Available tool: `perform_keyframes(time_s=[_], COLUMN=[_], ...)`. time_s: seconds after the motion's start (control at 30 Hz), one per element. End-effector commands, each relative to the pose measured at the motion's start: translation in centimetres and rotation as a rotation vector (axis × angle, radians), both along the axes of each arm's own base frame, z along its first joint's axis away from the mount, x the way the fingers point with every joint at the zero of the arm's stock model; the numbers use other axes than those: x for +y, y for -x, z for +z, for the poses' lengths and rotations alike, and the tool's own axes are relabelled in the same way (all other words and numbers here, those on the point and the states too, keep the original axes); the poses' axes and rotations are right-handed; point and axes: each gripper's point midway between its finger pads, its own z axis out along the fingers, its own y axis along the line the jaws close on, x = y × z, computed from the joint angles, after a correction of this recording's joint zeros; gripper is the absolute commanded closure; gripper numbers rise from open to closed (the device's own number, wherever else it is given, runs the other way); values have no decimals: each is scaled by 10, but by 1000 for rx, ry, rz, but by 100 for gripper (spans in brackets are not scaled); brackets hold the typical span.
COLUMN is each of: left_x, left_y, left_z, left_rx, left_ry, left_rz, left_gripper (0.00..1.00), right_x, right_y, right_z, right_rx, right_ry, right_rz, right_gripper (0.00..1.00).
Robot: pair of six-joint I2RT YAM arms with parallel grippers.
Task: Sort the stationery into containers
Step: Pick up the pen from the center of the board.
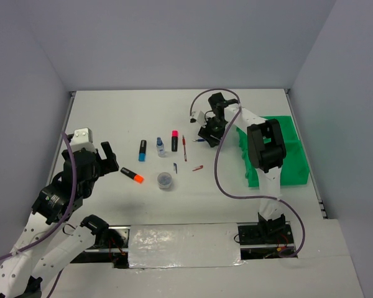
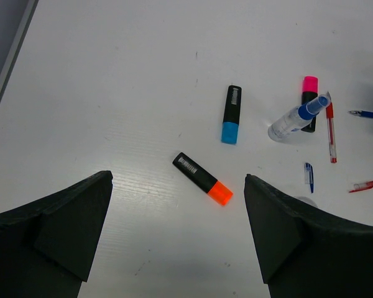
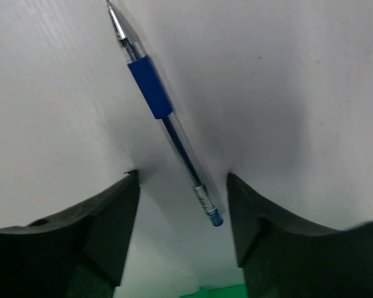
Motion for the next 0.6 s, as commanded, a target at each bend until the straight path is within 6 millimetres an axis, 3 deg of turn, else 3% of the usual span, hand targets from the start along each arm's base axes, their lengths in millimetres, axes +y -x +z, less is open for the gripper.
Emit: perform_keyframes(time_s=[0.0, 0.03, 0.13, 0.4, 0.57], left_x=[-4, -5, -5, -6, -7], left_y=[-5, -5, -5, -6, -6], left_z=[9, 9, 10, 10, 10], left_rx=[-43, -45, -45, -46, -45], left_ry=[15, 16, 16, 19, 19], left_rz=[-14, -16, -19, -25, -29], left_gripper=[1, 1, 1, 1, 1], right_x=[3, 5, 10, 22, 29], right_y=[-12, -11, -11, -2, 0], right_z=[3, 1, 0, 0, 1], right_rx=[-97, -100, -86, -61, -67], right_ry=[22, 24, 16, 15, -6], right_rz=[6, 11, 23, 55, 66], right_gripper=[40, 47, 50, 48, 52])
